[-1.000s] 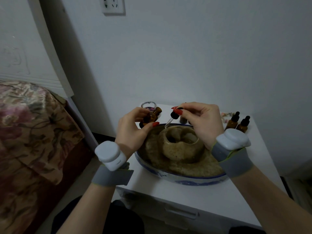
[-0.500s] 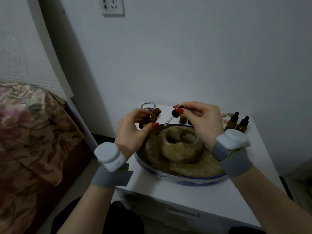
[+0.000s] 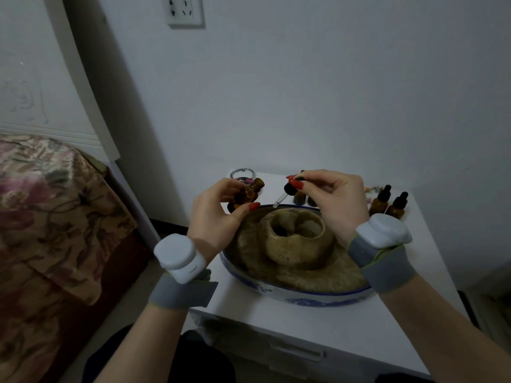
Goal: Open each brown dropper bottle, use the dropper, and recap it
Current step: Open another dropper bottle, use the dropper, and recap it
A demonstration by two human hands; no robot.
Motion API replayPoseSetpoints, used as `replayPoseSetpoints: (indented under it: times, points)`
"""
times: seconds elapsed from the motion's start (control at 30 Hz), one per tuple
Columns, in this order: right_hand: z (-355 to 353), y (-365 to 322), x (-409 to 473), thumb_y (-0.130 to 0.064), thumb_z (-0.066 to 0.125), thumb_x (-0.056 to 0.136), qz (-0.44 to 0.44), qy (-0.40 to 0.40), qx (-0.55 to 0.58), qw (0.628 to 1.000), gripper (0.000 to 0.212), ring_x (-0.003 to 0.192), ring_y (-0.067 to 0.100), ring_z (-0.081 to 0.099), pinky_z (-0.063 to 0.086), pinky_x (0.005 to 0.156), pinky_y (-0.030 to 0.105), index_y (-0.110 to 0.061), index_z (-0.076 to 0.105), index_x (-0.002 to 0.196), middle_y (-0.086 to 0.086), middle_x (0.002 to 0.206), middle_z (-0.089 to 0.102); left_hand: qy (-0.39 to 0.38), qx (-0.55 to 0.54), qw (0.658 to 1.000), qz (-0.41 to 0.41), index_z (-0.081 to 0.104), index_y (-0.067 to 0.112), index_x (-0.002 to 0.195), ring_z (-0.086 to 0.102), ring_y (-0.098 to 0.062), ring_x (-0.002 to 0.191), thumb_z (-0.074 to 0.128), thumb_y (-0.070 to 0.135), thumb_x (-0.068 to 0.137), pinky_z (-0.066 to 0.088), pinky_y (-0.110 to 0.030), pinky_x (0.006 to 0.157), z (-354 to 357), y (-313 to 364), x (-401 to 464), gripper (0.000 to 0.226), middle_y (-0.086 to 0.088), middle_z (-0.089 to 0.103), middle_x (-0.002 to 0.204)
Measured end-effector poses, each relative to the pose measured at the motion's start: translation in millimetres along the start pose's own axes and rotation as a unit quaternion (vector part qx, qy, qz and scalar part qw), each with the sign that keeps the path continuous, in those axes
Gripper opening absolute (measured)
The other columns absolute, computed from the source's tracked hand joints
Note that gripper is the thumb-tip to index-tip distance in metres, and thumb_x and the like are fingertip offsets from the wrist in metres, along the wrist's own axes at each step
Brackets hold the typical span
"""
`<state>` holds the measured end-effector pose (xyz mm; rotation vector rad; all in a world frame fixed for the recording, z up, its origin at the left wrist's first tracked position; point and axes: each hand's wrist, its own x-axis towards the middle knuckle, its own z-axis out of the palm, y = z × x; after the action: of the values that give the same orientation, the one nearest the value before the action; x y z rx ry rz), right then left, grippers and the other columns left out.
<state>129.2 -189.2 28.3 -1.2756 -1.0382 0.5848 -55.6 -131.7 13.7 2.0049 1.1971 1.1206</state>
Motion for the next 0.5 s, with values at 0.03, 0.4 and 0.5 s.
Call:
replayPoseSetpoints:
  times: [0.03, 0.4, 0.5]
  points:
    - [-0.5, 0.2, 0.0, 0.001, 0.070, 0.081, 0.000, -0.001, -0.004, 1.000, 0.014, 0.082, 0.028, 0.070, 0.053, 0.076, 0.024, 0.000, 0.074, 0.094, 0.016, 0.089, 0.073, 0.002, 0.000, 1.000, 0.001, 0.068, 0.012, 0.106, 0.066, -0.015, 0.094, 0.081, 0.021, 0.075, 0.052, -0.029, 0.092, 0.3, -0.1, 0.2, 0.034, -0.001, 0.071, 0.098]
    - [-2.0, 0.4, -1.7, 0.000, 0.069, 0.082, -0.027, -0.027, -0.034, 0.999, 0.014, 0.075, 0.014, 0.067, 0.052, 0.073, 0.015, -0.002, 0.075, 0.095, 0.012, 0.085, 0.073, -0.006, -0.002, 1.000, 0.006, 0.068, 0.014, 0.106, 0.065, -0.015, 0.096, 0.080, 0.022, 0.077, 0.052, -0.032, 0.094, 1.0, -1.0, -0.7, 0.033, 0.000, 0.070, 0.098]
    - [-1.8, 0.9, -1.1, -0.001, 0.069, 0.083, -0.023, -0.018, -0.023, 0.999, 0.013, 0.078, 0.015, 0.068, 0.053, 0.075, 0.018, -0.005, 0.074, 0.094, 0.008, 0.087, 0.073, -0.009, -0.003, 1.000, 0.005, 0.068, 0.013, 0.107, 0.065, -0.016, 0.096, 0.080, 0.021, 0.077, 0.052, -0.032, 0.094, 1.5, -0.4, -0.6, 0.034, 0.000, 0.070, 0.099]
